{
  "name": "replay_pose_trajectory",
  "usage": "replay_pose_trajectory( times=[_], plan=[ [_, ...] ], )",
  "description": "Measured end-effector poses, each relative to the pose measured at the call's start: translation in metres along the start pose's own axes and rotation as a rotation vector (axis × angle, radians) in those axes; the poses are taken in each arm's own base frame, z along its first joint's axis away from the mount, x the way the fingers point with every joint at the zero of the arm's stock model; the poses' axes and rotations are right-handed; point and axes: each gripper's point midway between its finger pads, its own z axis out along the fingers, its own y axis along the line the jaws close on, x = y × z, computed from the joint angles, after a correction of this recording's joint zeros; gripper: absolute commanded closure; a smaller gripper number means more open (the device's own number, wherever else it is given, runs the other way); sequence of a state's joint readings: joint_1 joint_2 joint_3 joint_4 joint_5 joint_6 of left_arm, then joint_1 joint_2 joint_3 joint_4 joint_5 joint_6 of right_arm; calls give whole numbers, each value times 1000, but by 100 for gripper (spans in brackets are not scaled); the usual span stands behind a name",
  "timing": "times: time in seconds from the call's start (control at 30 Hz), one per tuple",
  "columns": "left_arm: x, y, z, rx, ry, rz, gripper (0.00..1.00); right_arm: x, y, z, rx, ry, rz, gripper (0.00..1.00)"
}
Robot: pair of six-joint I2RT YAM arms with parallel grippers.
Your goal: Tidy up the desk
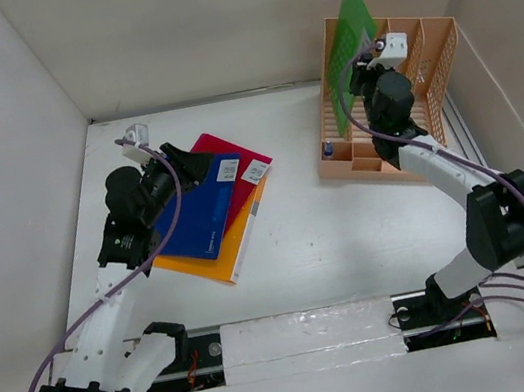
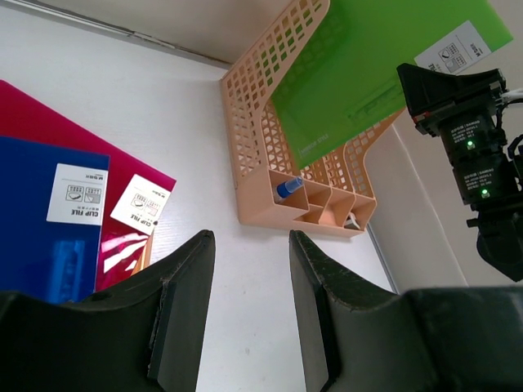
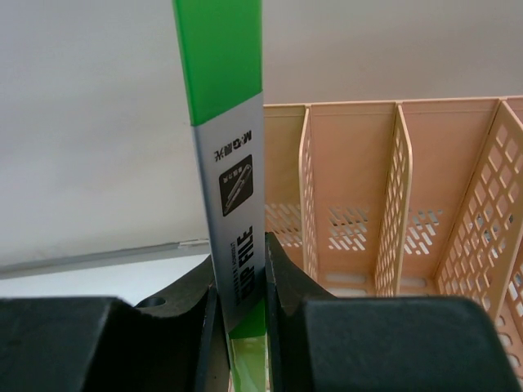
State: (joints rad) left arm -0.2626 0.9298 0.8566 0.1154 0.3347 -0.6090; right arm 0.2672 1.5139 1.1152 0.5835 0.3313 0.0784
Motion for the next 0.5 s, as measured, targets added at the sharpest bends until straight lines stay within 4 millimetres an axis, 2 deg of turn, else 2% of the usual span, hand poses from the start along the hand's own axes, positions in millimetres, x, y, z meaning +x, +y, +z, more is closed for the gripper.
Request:
replay_pose_trajectory(
  times=[0.27,0.5],
  plan=[
    [5,5,5,-12,19,-7,62,25,5,-3,70,-31,2,100],
    [6,7,6,-18,22,-7,63,32,0,-8,144,-56,25,100]
  ],
)
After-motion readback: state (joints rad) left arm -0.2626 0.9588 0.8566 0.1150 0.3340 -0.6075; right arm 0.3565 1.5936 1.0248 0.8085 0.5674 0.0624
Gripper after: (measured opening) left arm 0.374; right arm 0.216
